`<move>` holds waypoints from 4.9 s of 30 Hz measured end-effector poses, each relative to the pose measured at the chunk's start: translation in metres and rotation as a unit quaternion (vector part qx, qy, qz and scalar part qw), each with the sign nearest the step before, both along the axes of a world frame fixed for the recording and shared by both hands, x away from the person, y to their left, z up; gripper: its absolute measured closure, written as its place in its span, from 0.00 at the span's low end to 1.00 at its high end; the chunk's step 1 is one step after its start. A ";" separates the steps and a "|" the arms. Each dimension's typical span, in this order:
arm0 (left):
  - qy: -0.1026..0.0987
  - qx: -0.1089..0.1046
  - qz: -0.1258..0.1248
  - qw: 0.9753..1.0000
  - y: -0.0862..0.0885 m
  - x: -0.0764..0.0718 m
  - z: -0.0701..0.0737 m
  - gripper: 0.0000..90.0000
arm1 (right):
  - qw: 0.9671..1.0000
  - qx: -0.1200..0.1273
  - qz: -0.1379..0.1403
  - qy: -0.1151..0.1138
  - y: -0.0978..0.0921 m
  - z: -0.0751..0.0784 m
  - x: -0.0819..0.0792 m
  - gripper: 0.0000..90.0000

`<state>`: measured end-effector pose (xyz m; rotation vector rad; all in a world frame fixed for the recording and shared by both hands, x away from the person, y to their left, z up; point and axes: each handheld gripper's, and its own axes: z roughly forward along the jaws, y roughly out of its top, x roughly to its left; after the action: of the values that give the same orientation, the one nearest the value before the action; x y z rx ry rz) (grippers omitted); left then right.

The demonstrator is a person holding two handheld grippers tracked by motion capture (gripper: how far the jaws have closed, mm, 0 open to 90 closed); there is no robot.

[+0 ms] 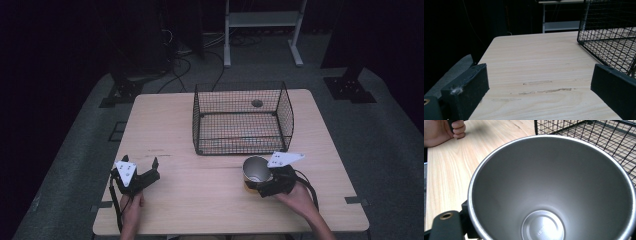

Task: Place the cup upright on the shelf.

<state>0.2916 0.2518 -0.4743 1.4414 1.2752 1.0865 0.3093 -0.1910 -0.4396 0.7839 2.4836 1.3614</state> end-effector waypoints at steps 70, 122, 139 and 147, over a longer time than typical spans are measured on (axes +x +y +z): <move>0.001 -0.003 -0.001 1.000 0.000 0.000 0.000 0.01 | 0.995 0.016 0.085 0.039 0.027 0.100 0.061 0.15; 0.000 0.002 -0.005 1.000 -0.001 0.000 0.000 0.01 | 0.994 -0.009 0.088 0.063 0.052 0.149 0.146 0.14; -0.002 -0.001 -0.006 1.000 0.000 0.000 0.000 0.01 | 0.995 -0.010 0.063 0.082 0.063 0.136 0.178 0.14; -0.001 -0.001 -0.006 1.000 0.000 0.000 0.000 0.01 | 0.994 -0.017 0.043 0.098 0.069 0.117 0.194 0.14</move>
<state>0.2913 0.2515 -0.4743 1.4438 1.2643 1.0799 0.5038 -0.1222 -0.3226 0.8501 2.7117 1.3239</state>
